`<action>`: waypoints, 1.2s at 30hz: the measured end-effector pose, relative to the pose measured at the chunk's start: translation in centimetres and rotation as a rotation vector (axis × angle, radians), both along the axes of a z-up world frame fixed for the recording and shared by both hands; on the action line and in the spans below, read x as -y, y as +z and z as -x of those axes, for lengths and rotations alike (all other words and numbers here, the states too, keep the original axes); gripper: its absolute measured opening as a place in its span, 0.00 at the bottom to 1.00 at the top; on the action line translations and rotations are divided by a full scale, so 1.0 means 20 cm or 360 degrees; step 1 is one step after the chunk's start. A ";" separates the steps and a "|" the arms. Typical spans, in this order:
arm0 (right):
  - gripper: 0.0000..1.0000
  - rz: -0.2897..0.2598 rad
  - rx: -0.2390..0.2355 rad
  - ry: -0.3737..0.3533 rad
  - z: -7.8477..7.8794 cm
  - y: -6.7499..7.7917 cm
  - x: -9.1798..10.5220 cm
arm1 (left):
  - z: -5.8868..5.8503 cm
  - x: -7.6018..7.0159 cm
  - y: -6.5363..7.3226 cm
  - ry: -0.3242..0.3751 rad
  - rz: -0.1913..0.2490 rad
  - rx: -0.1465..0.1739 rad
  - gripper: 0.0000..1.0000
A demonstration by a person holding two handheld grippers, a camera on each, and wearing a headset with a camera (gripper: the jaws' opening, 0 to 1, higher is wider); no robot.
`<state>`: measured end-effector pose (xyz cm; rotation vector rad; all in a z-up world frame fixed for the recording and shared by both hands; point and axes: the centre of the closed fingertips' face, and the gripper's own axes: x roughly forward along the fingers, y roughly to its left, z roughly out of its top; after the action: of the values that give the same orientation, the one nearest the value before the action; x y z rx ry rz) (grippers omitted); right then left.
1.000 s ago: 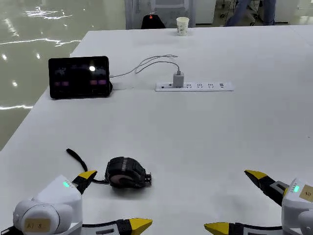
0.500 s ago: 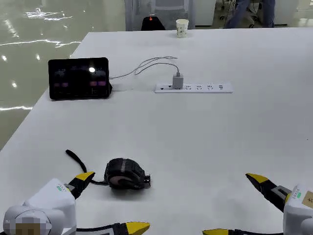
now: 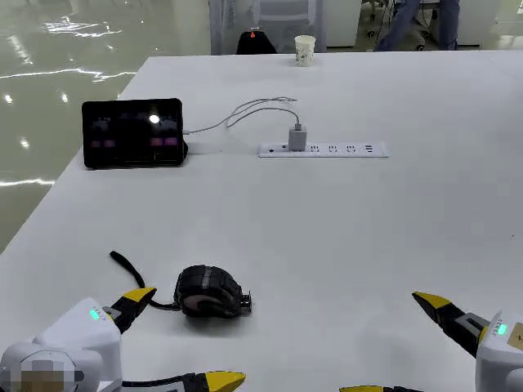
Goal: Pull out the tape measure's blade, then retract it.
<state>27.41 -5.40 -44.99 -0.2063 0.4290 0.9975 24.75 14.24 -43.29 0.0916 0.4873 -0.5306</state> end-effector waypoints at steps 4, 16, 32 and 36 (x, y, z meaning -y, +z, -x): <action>0.99 0.0001 -0.0002 0.0000 0.00 0.00 0.00 | 0.00 0.00 0.00 0.0001 -0.0006 0.0006 0.98; 0.99 0.0010 -0.0007 -0.0004 0.01 0.00 0.02 | -0.01 0.00 0.01 0.0002 -0.0001 0.0011 0.99; 0.99 0.0017 -0.0022 0.0004 0.02 0.00 0.02 | -0.02 0.00 0.00 -0.0006 -0.0001 -0.0001 0.99; 0.99 0.0019 -0.0026 0.0005 0.02 0.00 0.02 | -0.02 0.00 0.00 -0.0009 0.0000 -0.0002 0.99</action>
<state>27.04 -5.74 -45.07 -0.2097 0.4497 1.0006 25.16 14.17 -43.28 0.0931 0.4882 -0.5362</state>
